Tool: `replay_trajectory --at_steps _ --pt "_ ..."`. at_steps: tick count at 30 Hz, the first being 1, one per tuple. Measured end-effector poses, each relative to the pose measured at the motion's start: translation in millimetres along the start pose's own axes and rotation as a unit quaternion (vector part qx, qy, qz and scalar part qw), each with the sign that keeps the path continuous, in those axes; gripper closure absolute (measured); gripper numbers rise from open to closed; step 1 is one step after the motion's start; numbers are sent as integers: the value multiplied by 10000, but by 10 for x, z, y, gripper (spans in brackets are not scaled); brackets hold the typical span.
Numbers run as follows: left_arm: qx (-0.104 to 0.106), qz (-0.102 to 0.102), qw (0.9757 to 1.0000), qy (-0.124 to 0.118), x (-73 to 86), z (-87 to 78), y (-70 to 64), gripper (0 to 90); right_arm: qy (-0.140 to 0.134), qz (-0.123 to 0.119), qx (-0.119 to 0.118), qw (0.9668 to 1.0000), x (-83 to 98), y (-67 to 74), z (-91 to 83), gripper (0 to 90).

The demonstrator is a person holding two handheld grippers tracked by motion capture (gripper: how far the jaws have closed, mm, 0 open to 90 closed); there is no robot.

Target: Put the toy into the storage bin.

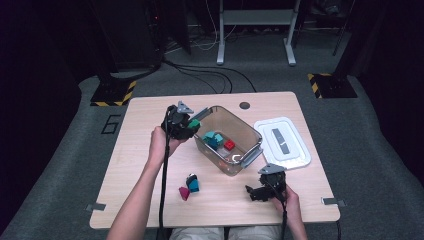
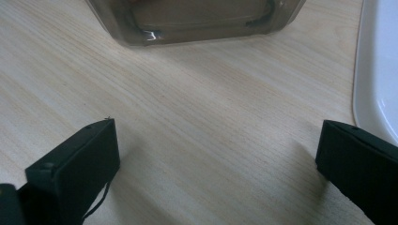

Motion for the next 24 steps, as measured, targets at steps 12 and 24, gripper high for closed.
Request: replay_trajectory --at_steps 12,24 --pt "54 49 10000 1 -139 152 -14 658 0 -1 0 10000 0 0 0 0" --pt "170 13 9997 193 -209 386 -4 657 0 0 0 10000 0 0 0 0"
Point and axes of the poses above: each handheld gripper's, and its own axes: z roughly forward along the jaws, x roughly out of its underside, y roughly to its left, the point moved 4 cm from there along z, roughly forward along the jaws, and after that the axes turned 12 degrees about z, right-handed, at the moved point
